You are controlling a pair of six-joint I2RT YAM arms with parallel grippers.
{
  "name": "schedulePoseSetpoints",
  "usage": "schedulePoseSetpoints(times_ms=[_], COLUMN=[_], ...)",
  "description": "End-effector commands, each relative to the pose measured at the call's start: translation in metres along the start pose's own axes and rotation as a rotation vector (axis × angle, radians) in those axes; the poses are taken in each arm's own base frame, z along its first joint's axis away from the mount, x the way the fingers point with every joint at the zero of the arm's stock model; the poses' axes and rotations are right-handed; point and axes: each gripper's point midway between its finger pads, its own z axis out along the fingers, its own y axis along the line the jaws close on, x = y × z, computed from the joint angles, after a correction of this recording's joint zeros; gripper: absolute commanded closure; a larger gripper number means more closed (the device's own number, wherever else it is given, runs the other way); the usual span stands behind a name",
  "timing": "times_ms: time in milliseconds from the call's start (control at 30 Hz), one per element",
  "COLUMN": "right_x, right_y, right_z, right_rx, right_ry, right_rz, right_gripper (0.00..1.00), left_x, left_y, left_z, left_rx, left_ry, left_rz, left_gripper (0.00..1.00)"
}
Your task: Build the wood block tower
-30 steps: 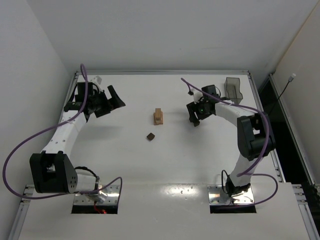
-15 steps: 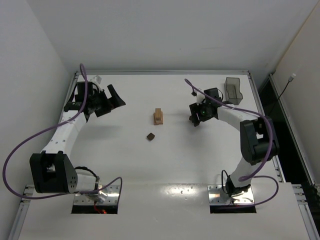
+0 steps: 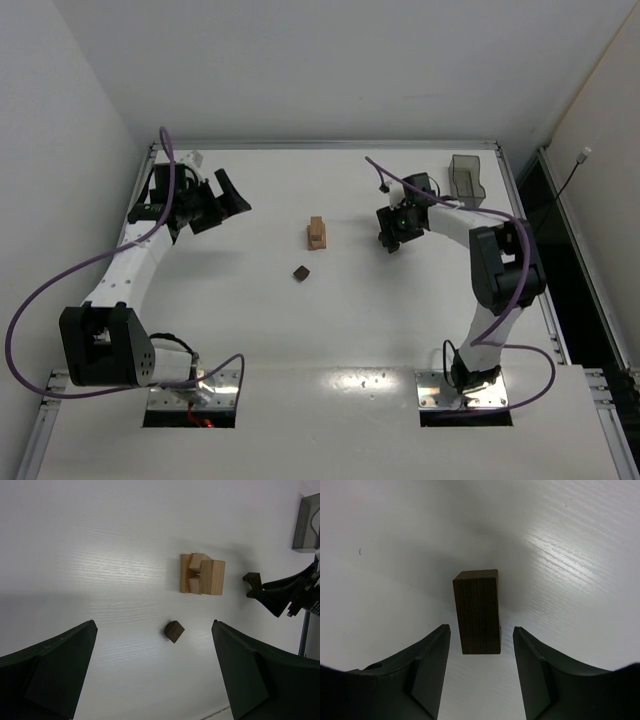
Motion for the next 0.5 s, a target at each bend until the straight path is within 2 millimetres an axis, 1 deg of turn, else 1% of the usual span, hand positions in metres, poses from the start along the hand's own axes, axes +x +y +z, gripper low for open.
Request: schedulePoseSetpoints(times_ms=[0, 100, 133, 267, 367, 400, 467], right_x=[-0.022, -0.017, -0.02, -0.02, -0.017, -0.017, -0.017], right_y=[-0.005, -0.007, -0.007, -0.008, -0.008, -0.004, -0.004], right_z=[-0.004, 0.001, -0.001, 0.003, 0.005, 0.006, 0.007], right_rx=[0.015, 0.02, 0.021, 0.019, 0.031, 0.027, 0.026], right_ry=[-0.041, -0.017, -0.017, -0.005, 0.019, 0.02, 0.027], right_rz=[0.01, 0.015, 0.015, 0.017, 0.012, 0.005, 0.006], right_gripper=[0.5, 0.51, 0.51, 0.57, 0.62, 0.62, 0.62], left_x=[-0.007, -0.007, -0.007, -0.007, -0.007, -0.007, -0.007], left_y=[-0.001, -0.001, -0.001, -0.001, -0.001, -0.001, -0.001], left_z=[0.0, 0.0, 0.0, 0.0, 0.0, 0.0, 0.0], left_rx=[0.015, 0.015, 0.015, 0.015, 0.015, 0.015, 0.015], left_ry=[-0.025, -0.025, -0.025, -0.025, -0.025, -0.025, -0.025], left_rz=[-0.007, -0.007, -0.007, -0.007, -0.007, -0.007, -0.007], left_gripper=[0.01, 0.01, 0.01, 0.01, 0.01, 0.01, 0.01])
